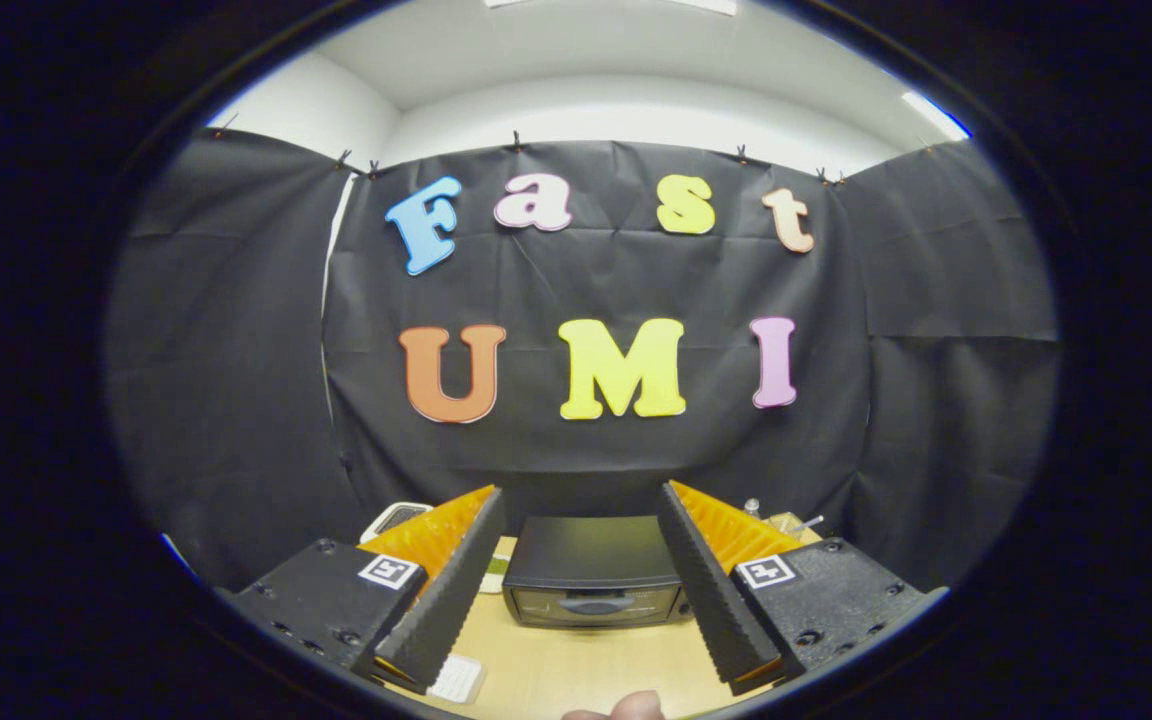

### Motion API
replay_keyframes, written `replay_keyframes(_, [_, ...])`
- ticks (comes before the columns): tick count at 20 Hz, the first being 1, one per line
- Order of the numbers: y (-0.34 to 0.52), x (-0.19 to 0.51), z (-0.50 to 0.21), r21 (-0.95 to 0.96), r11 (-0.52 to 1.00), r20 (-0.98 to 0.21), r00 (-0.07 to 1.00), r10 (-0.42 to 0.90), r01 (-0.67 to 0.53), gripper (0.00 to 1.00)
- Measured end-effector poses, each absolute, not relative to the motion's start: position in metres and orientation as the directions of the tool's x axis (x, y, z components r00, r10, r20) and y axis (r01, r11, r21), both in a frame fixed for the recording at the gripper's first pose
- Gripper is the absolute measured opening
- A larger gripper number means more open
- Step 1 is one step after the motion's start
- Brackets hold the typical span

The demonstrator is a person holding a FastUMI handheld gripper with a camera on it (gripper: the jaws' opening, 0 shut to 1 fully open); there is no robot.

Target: Open the toaster oven, put the food inside, and close the toaster oven door.

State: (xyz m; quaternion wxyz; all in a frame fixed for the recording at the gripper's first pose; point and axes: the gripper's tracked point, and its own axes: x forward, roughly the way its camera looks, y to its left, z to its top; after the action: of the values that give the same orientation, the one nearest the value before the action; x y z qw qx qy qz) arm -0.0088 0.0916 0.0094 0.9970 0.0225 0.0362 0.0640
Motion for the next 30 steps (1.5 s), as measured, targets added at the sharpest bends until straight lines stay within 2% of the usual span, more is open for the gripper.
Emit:
replay_keyframes(7, [0.080,-0.036,-0.006,0.104,0.989,-0.066,0.992,0.109,-0.102,1.00])
replay_keyframes(30, [0.092,-0.046,-0.025,0.107,0.989,-0.107,0.988,0.115,-0.104,1.00])
